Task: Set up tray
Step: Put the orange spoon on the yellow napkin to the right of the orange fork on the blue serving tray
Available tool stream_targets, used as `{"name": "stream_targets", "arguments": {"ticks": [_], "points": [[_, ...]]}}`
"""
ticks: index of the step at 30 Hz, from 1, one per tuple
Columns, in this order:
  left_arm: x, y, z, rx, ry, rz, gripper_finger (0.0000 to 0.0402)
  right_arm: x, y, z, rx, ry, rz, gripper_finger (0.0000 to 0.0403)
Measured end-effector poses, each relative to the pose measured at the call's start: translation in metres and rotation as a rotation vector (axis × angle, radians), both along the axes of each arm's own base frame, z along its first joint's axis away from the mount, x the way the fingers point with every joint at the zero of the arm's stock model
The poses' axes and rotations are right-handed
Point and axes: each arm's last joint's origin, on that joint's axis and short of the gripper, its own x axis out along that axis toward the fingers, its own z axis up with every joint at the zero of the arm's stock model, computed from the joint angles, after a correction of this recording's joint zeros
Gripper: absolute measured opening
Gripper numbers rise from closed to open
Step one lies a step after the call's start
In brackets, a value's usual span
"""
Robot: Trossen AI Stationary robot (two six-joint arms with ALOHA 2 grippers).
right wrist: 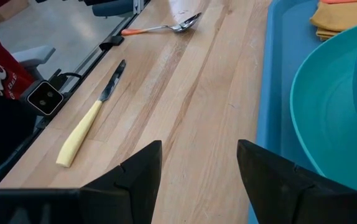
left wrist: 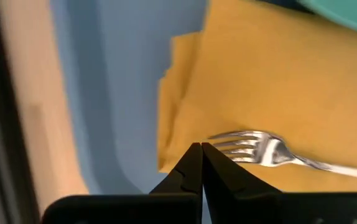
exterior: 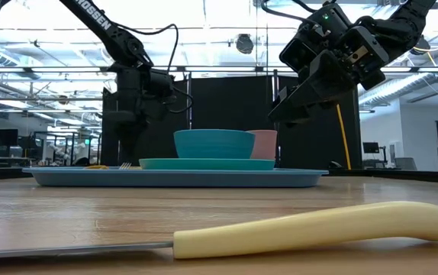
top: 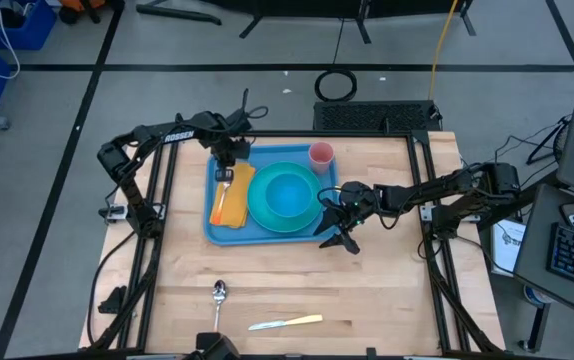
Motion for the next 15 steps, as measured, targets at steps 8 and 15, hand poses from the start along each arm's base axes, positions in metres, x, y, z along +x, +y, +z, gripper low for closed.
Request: {"name": "stream_targets", "arguments": {"ticks": [8,15], "points": [[-0.002,-0.003,0.011,0.043,-0.013,0.156,0.0019,0.000,0.000,0.000,0.000,-0.001,0.000,0.0199],[-0.003,-0.026,0.060,0.104,-0.237,0.287,0.0003,0.000,0.000,0.001,0.001,-0.006,-0.001,0.0199]]}}
